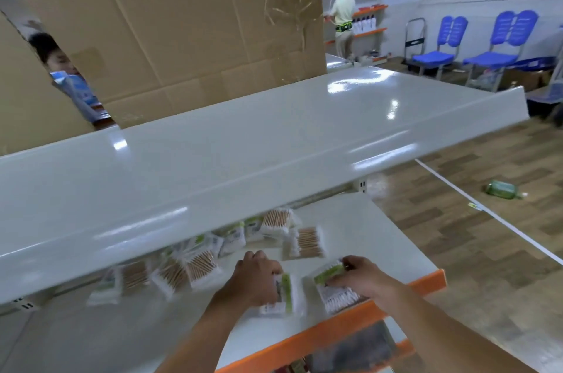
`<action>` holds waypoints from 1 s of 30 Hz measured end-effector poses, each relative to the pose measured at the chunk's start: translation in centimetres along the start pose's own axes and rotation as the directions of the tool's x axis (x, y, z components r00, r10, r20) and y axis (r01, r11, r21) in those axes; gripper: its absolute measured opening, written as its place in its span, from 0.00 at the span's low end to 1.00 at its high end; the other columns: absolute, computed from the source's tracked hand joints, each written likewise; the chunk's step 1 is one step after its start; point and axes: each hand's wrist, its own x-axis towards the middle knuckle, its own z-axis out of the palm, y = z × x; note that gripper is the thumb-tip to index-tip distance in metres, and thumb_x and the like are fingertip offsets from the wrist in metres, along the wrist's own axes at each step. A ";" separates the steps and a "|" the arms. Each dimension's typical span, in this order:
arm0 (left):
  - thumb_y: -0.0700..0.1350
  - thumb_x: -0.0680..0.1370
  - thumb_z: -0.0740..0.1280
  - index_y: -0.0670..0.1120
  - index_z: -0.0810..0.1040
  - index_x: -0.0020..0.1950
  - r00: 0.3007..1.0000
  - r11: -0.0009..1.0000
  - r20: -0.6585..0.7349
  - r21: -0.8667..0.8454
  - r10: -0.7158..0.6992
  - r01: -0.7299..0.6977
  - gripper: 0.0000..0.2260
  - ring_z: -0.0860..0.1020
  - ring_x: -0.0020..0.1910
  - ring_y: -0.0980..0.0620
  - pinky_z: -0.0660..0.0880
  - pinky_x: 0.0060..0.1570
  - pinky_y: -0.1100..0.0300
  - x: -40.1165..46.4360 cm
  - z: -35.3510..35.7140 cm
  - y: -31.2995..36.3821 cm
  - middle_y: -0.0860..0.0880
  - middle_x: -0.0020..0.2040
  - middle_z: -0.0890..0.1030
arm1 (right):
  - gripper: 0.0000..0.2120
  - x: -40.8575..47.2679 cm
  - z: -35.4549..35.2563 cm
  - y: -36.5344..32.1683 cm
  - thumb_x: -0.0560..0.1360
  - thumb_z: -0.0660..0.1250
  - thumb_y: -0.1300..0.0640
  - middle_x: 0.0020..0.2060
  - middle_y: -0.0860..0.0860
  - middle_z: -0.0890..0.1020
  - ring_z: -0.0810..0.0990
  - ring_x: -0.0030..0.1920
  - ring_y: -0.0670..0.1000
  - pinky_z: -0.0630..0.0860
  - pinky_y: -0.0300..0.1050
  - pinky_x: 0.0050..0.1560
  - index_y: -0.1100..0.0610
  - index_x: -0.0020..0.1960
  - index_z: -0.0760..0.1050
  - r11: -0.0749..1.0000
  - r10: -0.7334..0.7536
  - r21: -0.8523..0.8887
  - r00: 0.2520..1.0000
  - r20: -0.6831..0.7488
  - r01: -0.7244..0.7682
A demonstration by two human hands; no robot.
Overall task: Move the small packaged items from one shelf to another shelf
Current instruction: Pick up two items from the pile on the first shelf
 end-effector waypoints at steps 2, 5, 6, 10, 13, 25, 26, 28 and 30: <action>0.48 0.70 0.73 0.53 0.79 0.62 0.999 0.984 -0.013 -0.173 -0.047 0.044 0.21 0.71 0.60 0.48 0.71 0.57 0.55 -0.4 -0.7 -0.6 0.48 0.58 0.76 | 0.27 0.2 -0.2 -0.1 0.65 0.80 0.64 0.48 0.55 0.84 0.82 0.44 0.49 0.77 0.32 0.37 0.65 0.62 0.77 1.000 0.019 -0.007 1.000 0.008 -0.019; 0.47 0.67 0.78 0.47 0.80 0.56 0.991 0.888 -0.022 -0.446 -0.134 0.110 0.19 0.78 0.53 0.50 0.75 0.53 0.57 -1.0 -1.0 -1.2 0.48 0.53 0.80 | 0.32 0.1 -0.3 -0.5 0.64 0.81 0.63 0.47 0.52 0.81 0.79 0.40 0.44 0.72 0.27 0.28 0.65 0.65 0.75 0.998 0.033 -0.046 0.999 0.005 -0.032; 0.46 0.67 0.78 0.46 0.79 0.55 0.987 0.850 -0.007 -0.510 -0.158 0.132 0.18 0.79 0.51 0.51 0.75 0.52 0.57 -1.2 -0.9 -1.2 0.49 0.51 0.80 | 0.32 0.1 -0.4 -0.7 0.64 0.81 0.64 0.47 0.53 0.81 0.78 0.40 0.44 0.71 0.27 0.27 0.66 0.65 0.75 0.998 0.028 -0.061 1.000 0.003 -0.028; 0.48 0.68 0.78 0.48 0.76 0.47 0.975 0.747 0.047 -0.635 -0.219 0.198 0.15 0.79 0.43 0.55 0.75 0.44 0.61 -2.1 -0.2 -1.6 0.51 0.45 0.81 | 0.25 -0.4 -0.9 -2.0 0.65 0.80 0.65 0.40 0.52 0.81 0.79 0.35 0.46 0.70 0.31 0.24 0.66 0.60 0.78 0.991 0.002 -0.134 1.000 0.028 0.001; 0.52 0.69 0.78 0.49 0.75 0.48 0.958 0.692 0.060 -0.679 -0.281 0.246 0.16 0.79 0.40 0.57 0.73 0.38 0.66 -2.9 0.3 -2.2 0.52 0.46 0.81 | 0.26 -0.7 -1.1 -3.4 0.65 0.80 0.64 0.39 0.52 0.80 0.78 0.32 0.45 0.69 0.32 0.23 0.63 0.61 0.77 0.989 -0.035 -0.143 0.997 0.069 0.044; 0.54 0.67 0.78 0.51 0.74 0.46 0.825 0.569 0.003 -0.722 -0.565 0.393 0.16 0.78 0.41 0.56 0.74 0.37 0.66 -9.1 1.4 -7.3 0.54 0.44 0.80 | 0.20 -1.0 5.8 -7.6 0.64 0.81 0.60 0.41 0.53 0.84 0.85 0.40 0.50 0.79 0.44 0.36 0.55 0.53 0.78 0.949 -0.194 -0.186 0.938 0.289 0.254; 0.55 0.67 0.78 0.52 0.73 0.45 0.812 0.562 -0.001 -0.722 -0.584 0.404 0.17 0.78 0.39 0.58 0.72 0.33 0.68 -9.7 1.4 -7.8 0.55 0.44 0.79 | 0.20 -1.0 6.4 -8.0 0.64 0.81 0.60 0.43 0.54 0.83 0.84 0.42 0.52 0.80 0.45 0.37 0.54 0.53 0.78 0.942 -0.200 -0.200 0.930 0.308 0.268; 0.56 0.66 0.78 0.52 0.72 0.42 0.786 0.550 -0.002 -0.715 -0.618 0.431 0.18 0.76 0.37 0.61 0.69 0.29 0.71 -10.8 1.5 -8.8 0.56 0.41 0.78 | 0.18 -1.1 7.8 -8.7 0.65 0.80 0.60 0.42 0.53 0.83 0.83 0.38 0.50 0.78 0.42 0.33 0.55 0.50 0.77 0.929 -0.215 -0.216 0.913 0.348 0.301; 0.55 0.66 0.79 0.51 0.71 0.39 0.754 0.525 -0.003 -0.720 -0.657 0.454 0.18 0.74 0.34 0.61 0.68 0.29 0.71 -11.9 1.8 -9.9 0.57 0.38 0.77 | 0.16 -1.2 9.2 -9.3 0.65 0.80 0.62 0.38 0.52 0.83 0.82 0.34 0.48 0.76 0.39 0.29 0.57 0.48 0.78 0.917 -0.228 -0.229 0.899 0.373 0.328</action>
